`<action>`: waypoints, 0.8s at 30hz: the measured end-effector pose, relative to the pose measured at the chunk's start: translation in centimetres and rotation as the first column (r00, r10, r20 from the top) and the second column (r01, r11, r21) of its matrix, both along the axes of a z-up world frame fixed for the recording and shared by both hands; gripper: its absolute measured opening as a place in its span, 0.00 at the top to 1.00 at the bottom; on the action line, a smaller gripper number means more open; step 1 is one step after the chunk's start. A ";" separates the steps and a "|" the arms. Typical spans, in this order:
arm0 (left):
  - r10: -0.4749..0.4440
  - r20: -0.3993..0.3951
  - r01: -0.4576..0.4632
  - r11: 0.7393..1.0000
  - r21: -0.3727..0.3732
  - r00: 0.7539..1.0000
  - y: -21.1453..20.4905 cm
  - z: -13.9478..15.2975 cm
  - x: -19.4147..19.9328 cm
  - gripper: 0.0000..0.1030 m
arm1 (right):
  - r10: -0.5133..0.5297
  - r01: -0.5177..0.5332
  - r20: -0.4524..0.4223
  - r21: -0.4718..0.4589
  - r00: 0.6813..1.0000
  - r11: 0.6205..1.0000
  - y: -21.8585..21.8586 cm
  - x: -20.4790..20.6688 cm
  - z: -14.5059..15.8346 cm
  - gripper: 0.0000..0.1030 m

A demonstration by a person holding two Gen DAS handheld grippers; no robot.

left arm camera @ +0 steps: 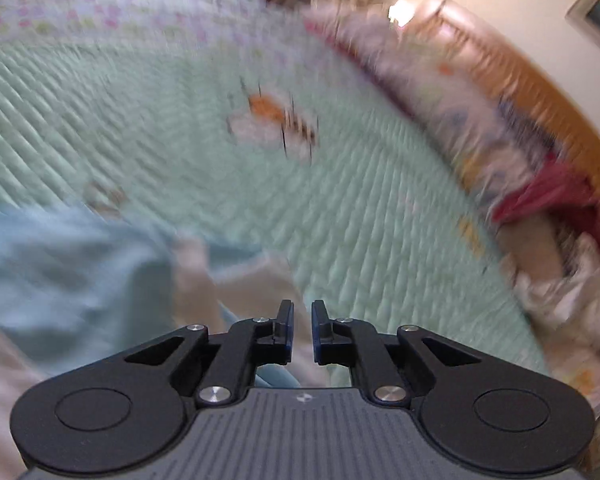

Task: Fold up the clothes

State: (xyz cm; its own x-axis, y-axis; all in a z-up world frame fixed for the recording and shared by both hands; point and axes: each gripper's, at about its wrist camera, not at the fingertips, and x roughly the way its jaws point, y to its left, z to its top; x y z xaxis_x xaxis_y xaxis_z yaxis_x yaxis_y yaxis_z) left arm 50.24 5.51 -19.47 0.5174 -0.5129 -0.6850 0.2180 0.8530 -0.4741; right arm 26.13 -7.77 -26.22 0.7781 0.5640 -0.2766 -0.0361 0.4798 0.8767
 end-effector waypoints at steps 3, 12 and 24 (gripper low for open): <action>-0.012 0.020 0.013 0.999 -0.033 1.000 -0.9 0.1 -0.4 0.87 | 0.032 -0.031 -0.020 0.026 0.999 0.999 0.1 0.4 -1.2 0.94; 0.099 -0.033 -0.087 0.960 0.266 0.995 1.6 3.2 -2.2 0.29 | 0.029 -0.028 -0.024 0.023 0.999 0.999 0.8 0.8 -1.0 0.77; 0.084 -0.055 -0.039 0.826 0.562 0.995 -2.5 2.0 -3.2 0.10 | 0.084 -0.080 0.043 -0.101 0.995 0.992 2.5 0.5 -0.3 0.87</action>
